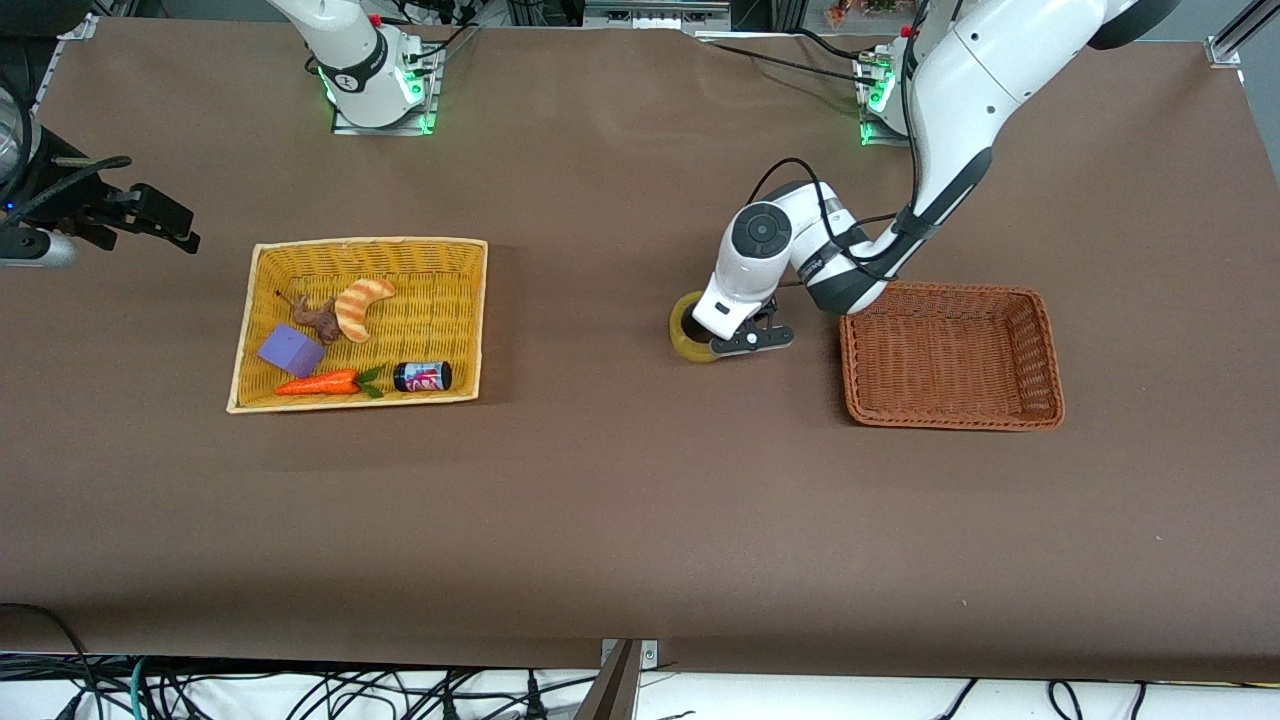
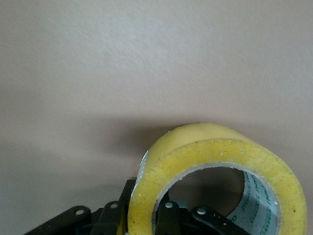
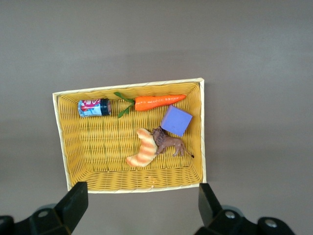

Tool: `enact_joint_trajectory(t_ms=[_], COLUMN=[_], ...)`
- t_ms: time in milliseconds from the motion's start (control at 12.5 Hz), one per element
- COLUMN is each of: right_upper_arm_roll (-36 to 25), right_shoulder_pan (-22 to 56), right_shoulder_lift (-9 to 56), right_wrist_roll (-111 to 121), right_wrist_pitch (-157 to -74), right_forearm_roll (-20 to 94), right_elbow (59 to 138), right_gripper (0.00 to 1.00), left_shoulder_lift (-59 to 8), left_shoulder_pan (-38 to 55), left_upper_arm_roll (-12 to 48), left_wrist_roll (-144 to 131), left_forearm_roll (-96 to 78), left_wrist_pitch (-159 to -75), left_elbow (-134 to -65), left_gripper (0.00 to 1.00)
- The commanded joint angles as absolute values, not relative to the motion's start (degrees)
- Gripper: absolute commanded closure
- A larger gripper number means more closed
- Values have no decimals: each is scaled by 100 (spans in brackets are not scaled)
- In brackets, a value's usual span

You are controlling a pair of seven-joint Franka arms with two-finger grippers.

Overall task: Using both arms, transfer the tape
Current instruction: 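Grasp the tape roll with the left gripper while the right gripper retracts, then carry the tape roll with the left gripper over the wicker basket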

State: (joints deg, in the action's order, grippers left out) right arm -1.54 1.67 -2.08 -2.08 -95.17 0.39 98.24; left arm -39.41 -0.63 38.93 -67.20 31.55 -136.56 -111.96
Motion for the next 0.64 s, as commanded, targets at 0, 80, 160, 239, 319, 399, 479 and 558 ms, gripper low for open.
enact_joint_trajectory(t_ms=[0,80,160,239,319,399,479,558], right_upper_arm_roll=[-79,-79,-79,-79,-79,-88,-79,-79], right_shoulder_pan=[88,88,88,88,88,79,79,88], right_shoulder_lift=[-114,-106,-105,-105,-105,-105,-114,-114], right_wrist_roll=[-237,-237,-237,-229,-229,-229,-229,-220], right_wrist_pitch=[-9387,-9387,-9387,-9387,-9387,-9387,-9378,-9378], right_forearm_roll=[149,149,149,149,149,149,149,149], right_elbow=[9642,9642,9650,9642,9650,9650,9650,9650], right_gripper=[0,0,0,0,0,0,0,0], left_shoulder_lift=[-3621,-3517,-3333,-3201,-3077,-2885,-2674,-2507], left_shoulder_pan=[-919,-1201,-1282,-1362,-1415,-1441,-1433,-1363], left_upper_arm_roll=[4550,4727,4711,4633,4432,4160,3722,3204], left_wrist_roll=[-5746,-5052,-4401,-3907,-3337,-2635,-1862,-1019], left_forearm_roll=[2860,2587,2393,2217,2180,2075,1752,1366], left_wrist_pitch=[-12837,-12275,-11695,-11281,-11015,-10917,-10916,-10916], left_elbow=[-11006,-10786,-10549,-10347,-10232,-10213,-10213,-10213], left_gripper=[100,100,100,100,100,100,100,100])
